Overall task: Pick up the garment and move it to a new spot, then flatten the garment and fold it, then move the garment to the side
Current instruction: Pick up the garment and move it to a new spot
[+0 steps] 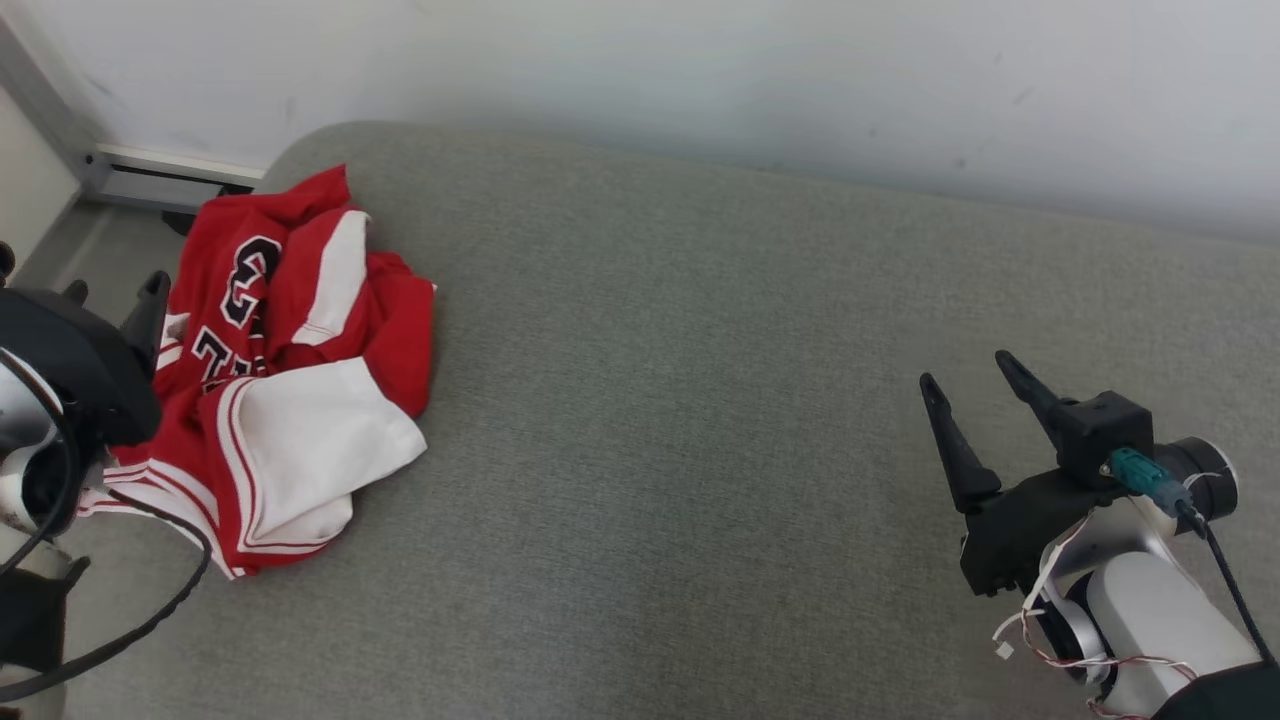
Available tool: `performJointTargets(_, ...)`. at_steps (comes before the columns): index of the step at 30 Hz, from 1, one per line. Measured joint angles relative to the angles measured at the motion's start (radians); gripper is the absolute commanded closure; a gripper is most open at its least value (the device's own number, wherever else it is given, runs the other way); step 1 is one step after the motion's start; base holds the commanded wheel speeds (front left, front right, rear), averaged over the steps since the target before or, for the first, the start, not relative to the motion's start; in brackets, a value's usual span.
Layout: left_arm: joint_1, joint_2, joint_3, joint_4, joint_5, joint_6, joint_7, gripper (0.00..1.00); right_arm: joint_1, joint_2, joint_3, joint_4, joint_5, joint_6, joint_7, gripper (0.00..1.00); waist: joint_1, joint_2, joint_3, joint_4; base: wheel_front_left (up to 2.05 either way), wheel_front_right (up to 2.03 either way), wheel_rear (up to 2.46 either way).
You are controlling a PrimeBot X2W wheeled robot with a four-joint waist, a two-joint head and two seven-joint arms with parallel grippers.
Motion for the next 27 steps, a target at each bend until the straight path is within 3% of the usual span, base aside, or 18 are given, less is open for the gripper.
performJointTargets(12,-0.055,0.047,-0.059,0.174,-0.068,0.0,0.233,0.0,-0.045,-0.035,-0.008,-0.041,-0.01,0.012,0.027,0.0,0.0001,0.0,0.096,-0.105,0.0,0.0,0.0)
performJointTargets(21,-0.103,0.031,-0.118,0.26,-0.064,0.0,0.342,0.0,-0.045,-0.06,-0.029,-0.065,-0.01,0.011,0.042,0.0,0.0,0.0,0.148,-0.143,0.0,0.0,0.0)
performJointTargets(23,-0.103,0.029,-0.128,0.278,-0.064,0.0,0.352,0.53,-0.045,-0.06,-0.029,-0.067,-0.01,0.011,0.043,0.0,0.0,0.0,0.154,-0.145,0.0,0.0,0.0)
performJointTargets(24,-0.103,0.028,-0.135,0.282,-0.064,0.0,0.358,1.0,-0.045,-0.06,-0.029,-0.069,-0.01,0.011,0.044,0.0,0.0,0.0,0.155,-0.145,0.0,0.0,0.0)
performJointTargets(27,-0.107,0.028,-0.163,0.288,-0.066,0.0,0.365,1.0,-0.045,-0.062,-0.029,-0.071,-0.01,0.01,0.051,0.0,-0.0001,0.0,0.158,-0.14,0.0,0.0,0.0)
